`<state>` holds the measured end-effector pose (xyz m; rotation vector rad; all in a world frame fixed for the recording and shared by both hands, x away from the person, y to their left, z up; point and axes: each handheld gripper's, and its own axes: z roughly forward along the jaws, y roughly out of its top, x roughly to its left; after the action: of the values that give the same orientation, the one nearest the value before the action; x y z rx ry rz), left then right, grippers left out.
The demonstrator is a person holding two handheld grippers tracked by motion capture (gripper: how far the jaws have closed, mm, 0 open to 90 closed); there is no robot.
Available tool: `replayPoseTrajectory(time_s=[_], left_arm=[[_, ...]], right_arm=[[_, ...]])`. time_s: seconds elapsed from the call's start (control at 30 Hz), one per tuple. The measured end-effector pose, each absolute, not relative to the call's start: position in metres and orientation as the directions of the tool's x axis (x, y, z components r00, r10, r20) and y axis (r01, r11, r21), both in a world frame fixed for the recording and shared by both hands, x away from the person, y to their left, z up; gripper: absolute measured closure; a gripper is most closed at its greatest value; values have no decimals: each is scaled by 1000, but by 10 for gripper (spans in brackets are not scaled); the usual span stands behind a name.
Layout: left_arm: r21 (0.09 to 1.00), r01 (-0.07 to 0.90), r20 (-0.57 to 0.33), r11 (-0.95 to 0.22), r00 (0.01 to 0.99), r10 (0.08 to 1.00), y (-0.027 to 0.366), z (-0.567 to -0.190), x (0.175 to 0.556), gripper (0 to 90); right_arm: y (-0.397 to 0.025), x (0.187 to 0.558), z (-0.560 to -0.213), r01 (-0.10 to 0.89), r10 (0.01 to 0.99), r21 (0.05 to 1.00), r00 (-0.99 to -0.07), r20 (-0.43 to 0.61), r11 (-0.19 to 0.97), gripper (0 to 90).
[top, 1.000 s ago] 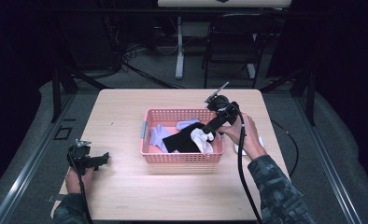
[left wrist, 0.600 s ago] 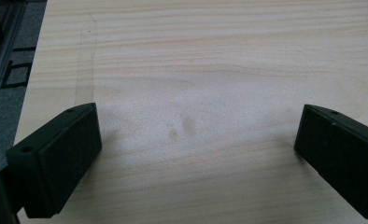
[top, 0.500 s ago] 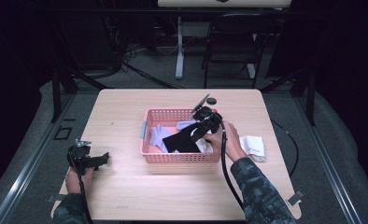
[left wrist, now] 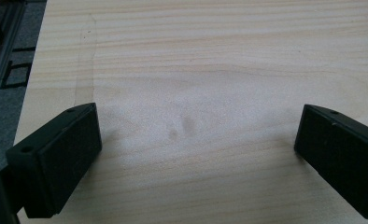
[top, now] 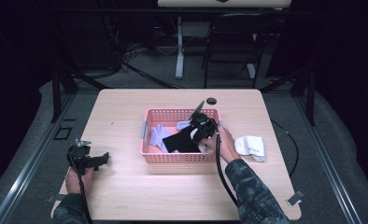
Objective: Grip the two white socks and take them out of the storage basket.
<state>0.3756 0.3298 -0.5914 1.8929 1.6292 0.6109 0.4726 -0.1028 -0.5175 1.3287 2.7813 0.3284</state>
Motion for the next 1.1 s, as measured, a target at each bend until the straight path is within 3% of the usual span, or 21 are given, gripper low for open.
replayPoseTrajectory(time_s=[0.13,0.23,1.1], left_arm=[[676,730,-19,-103,158,987,330,-591,376,5],[676,730,-19,-104,158,987,330,-591,376,5],[676,730,-19,-103,158,987,330,-591,376,5]], right_arm=[[-105,471,-517,765,773,207,-632,58,610,762],[-108,470,-513,763,772,222,-633,61,607,803],[-127,454,-445,732,766,381,-637,85,565,816]])
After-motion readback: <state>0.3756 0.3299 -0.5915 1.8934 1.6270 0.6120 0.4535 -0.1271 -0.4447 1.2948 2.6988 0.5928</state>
